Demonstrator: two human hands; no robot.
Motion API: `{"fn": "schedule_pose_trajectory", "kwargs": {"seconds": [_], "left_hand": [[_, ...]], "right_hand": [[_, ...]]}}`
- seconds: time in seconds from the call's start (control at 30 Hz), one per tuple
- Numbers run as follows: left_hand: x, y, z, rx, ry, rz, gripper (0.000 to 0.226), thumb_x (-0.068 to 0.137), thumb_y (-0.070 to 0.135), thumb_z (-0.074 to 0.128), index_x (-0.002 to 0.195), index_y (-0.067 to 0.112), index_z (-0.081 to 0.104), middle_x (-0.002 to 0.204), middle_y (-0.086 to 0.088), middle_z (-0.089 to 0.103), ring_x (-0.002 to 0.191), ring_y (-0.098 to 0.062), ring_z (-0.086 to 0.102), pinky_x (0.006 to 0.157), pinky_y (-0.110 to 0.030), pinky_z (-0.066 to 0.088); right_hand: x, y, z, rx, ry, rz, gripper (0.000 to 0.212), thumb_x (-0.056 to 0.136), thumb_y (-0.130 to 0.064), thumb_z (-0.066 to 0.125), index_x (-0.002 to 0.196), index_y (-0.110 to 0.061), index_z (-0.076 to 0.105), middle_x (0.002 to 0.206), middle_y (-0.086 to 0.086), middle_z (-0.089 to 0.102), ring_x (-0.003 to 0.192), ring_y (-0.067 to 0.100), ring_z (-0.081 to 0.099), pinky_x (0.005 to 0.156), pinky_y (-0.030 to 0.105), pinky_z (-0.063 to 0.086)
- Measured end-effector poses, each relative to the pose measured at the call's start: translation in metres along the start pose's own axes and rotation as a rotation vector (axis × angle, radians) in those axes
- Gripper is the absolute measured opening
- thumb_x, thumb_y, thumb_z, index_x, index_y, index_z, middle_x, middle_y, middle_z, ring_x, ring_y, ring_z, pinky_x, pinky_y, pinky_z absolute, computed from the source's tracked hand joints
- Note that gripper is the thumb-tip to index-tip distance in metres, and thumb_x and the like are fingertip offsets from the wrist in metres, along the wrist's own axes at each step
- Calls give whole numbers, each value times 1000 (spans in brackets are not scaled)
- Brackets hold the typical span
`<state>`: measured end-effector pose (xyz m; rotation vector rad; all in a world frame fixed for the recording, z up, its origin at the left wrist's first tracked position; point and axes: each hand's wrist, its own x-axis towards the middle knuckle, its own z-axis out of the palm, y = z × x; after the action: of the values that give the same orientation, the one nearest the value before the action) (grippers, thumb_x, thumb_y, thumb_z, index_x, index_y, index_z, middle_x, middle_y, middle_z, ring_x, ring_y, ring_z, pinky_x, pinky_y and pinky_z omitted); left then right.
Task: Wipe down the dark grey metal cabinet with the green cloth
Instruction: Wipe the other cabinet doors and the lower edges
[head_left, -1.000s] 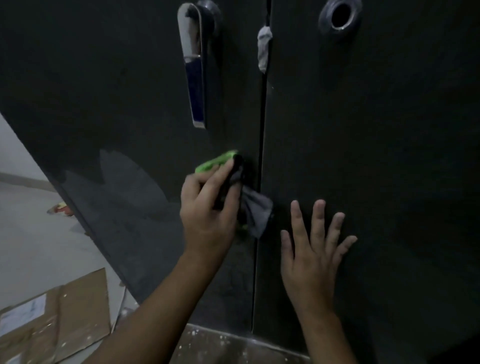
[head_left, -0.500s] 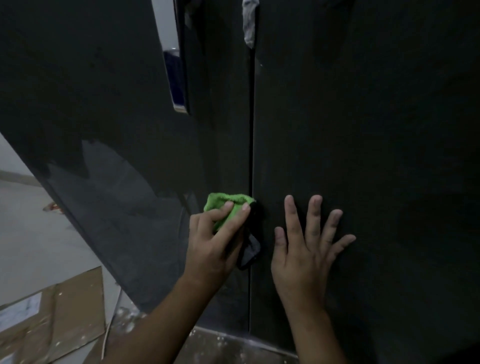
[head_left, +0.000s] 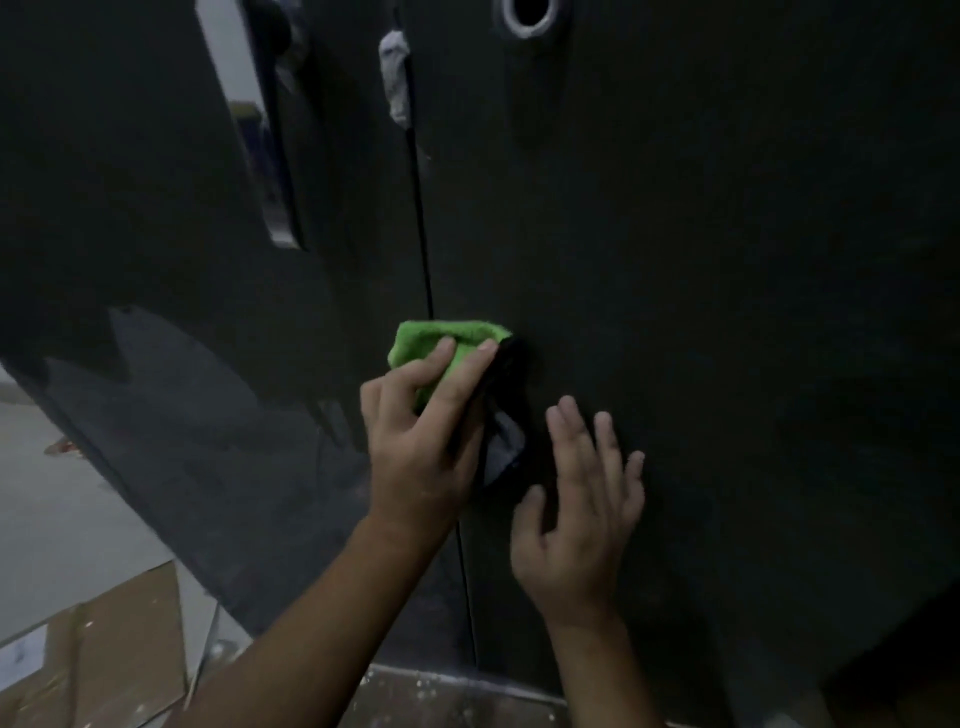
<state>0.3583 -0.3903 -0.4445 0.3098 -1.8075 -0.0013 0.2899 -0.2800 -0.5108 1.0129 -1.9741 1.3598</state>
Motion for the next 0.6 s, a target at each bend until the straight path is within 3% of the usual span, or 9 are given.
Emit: {"fn": "schedule_pose_trajectory", "kwargs": {"seconds": [0.1, 0.23, 0.3, 0.4, 0.53, 0.6], "left_hand": [[-23, 3, 1, -3, -112, -32, 41, 92, 18, 61, 133, 22, 59, 130, -8, 57, 108, -19, 52, 101, -17, 26], [-26, 21, -7, -135, -157, -207, 39, 93, 28, 57, 131, 23, 58, 132, 2, 52, 116, -11, 47, 97, -25, 37], [-22, 37, -11, -298, -255, -308, 43, 96, 35, 49, 137, 24, 54, 133, 2, 49, 123, -10, 48, 102, -22, 38], [-17, 65, -9, -491, -454, -306, 47, 100, 36, 41, 144, 22, 48, 148, 6, 46, 137, -10, 42, 111, -27, 36], [-2, 87, -4, -759, -649, -284, 48, 102, 21, 47, 149, 17, 40, 158, 11, 36, 146, -10, 31, 117, -25, 27], [11, 94, -3, -799, -731, -233, 52, 101, 17, 46, 151, 20, 35, 159, 13, 32, 147, -7, 28, 116, -22, 26]], "right_hand": [[-2, 1, -12, -12, -46, -33, 80, 76, -20, 53, 153, -31, 34, 161, -10, 35, 152, 17, 24, 123, 54, 12], [-8, 14, -26, -10, -274, -113, 102, 74, -14, 68, 159, -36, 18, 167, -14, 16, 156, 19, 8, 122, 55, 3], [-9, 15, -24, -15, -312, -144, 101, 79, -27, 65, 159, -42, 6, 169, -14, 6, 156, 19, 0, 122, 53, -2], [-10, 17, -22, 41, -228, -79, 90, 90, -49, 53, 159, -40, -5, 169, -9, -2, 156, 20, -1, 123, 51, 0], [6, 34, -32, -95, 66, -20, 80, 96, -40, 52, 159, -44, 2, 169, -10, 1, 155, 19, 4, 122, 58, 8], [24, 42, -44, -122, 168, -25, 68, 99, -42, 49, 156, -50, 13, 167, -11, 13, 153, 19, 13, 122, 60, 8]]}}
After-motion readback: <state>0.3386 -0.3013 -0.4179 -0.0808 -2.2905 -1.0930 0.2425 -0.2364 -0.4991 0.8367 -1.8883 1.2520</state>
